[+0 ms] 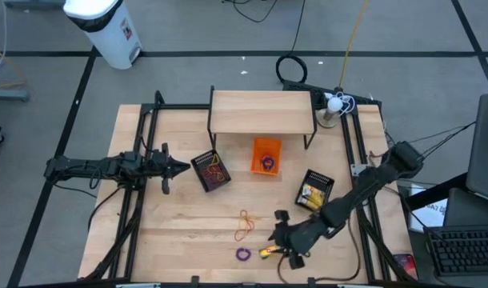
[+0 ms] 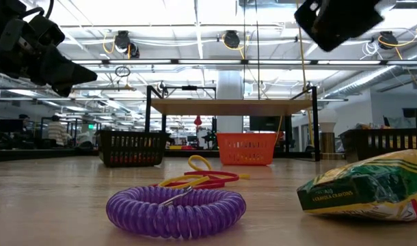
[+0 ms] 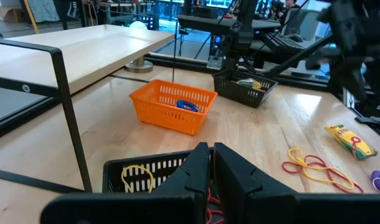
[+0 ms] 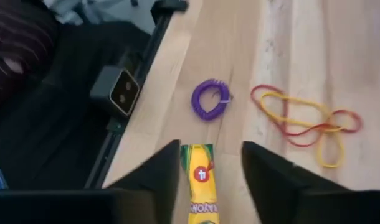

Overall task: Pick & Place Office Desk Supplies
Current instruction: Put the crayon box into the right black bin

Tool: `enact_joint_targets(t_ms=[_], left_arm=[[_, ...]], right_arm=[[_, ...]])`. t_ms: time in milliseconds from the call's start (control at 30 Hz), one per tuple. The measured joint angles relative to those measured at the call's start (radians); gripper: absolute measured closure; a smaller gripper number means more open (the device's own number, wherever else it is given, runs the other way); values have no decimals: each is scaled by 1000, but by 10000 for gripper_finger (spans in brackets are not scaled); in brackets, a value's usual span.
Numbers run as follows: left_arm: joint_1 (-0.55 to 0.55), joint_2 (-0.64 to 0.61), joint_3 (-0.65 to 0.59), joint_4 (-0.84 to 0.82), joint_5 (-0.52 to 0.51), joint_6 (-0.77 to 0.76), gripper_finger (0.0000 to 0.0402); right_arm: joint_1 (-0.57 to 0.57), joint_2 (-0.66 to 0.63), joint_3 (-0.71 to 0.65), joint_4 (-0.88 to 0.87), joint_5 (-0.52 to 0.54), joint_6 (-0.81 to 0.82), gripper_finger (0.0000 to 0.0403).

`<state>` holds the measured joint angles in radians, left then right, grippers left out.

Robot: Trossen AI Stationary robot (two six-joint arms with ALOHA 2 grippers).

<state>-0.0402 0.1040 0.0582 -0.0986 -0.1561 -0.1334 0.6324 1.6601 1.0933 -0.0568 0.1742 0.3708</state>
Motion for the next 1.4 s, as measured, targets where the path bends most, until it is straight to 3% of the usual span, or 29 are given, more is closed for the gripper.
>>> enact_joint_targets(t_ms=[133,233,500,833,1167,1400], left_arm=[[0,0,0,0,7,0,378],[0,0,0,0,7,6,378],[0,0,0,0,7,18,378],[0,0,0,0,8,20,378],[0,0,0,0,8,20,378],[0,0,0,0,8,21,378]], right_arm=[[0,90,39,1,-21,-21,168],[0,144,47,-2,-20,-31,143],[2,221,48,-54,-47,-16,140],[5,273,52,-79,-47,-5,194],[-2,221,46,-28,-49,-58,363],[-2,70,46,25,-47,-165,356]])
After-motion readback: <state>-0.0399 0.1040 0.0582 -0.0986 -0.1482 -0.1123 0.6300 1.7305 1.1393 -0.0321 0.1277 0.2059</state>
